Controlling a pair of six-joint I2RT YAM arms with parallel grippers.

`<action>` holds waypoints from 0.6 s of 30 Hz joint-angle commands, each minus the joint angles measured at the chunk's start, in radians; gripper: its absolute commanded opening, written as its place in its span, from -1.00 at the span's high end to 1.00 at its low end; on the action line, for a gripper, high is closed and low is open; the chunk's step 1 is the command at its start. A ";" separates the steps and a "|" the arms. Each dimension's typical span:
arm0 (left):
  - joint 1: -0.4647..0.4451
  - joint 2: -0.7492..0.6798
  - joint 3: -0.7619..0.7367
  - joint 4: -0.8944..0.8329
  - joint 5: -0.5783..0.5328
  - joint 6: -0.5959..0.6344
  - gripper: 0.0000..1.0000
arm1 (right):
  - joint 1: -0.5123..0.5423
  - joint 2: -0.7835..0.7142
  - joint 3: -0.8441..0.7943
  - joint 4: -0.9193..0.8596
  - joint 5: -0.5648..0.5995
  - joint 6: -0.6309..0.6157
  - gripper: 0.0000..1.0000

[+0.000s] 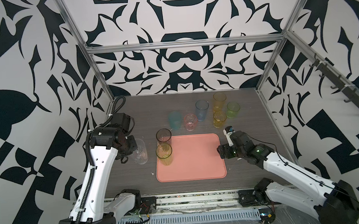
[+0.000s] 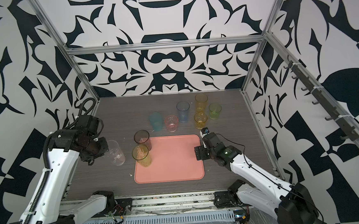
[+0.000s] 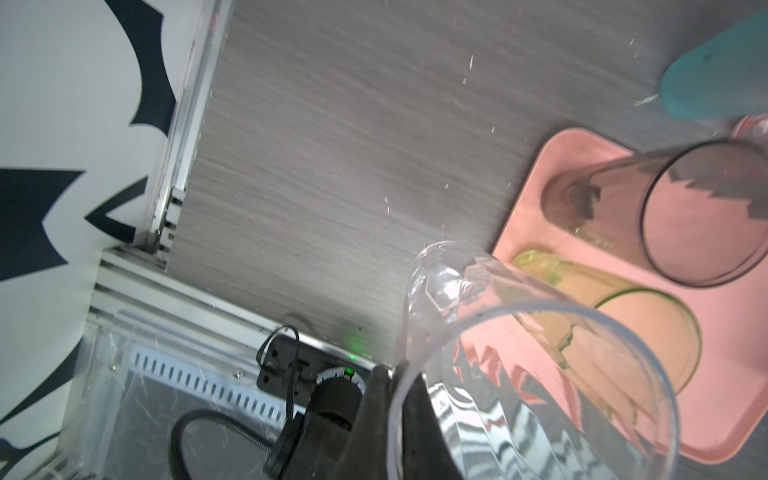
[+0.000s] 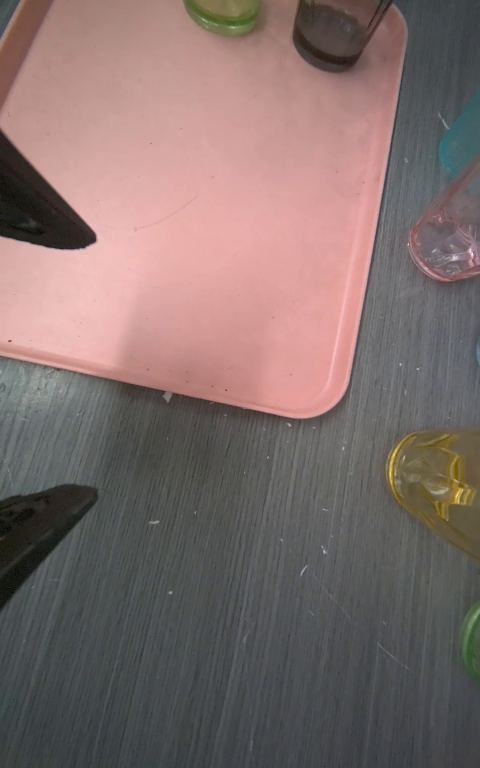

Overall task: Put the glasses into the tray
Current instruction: 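Lift the clear cup and swing it toward the robot beside the tray, then carry the clear cup onto the tray next to the green cup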

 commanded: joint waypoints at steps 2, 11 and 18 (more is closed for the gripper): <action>-0.017 -0.050 -0.049 -0.092 0.032 -0.038 1.00 | -0.003 -0.004 0.005 0.021 0.001 -0.007 -0.84; -0.167 -0.097 -0.171 -0.068 0.038 -0.179 1.00 | -0.002 0.000 0.007 0.020 -0.003 -0.009 -0.83; -0.332 -0.135 -0.228 -0.042 0.014 -0.290 1.00 | -0.002 0.000 0.008 0.021 -0.004 -0.009 -0.83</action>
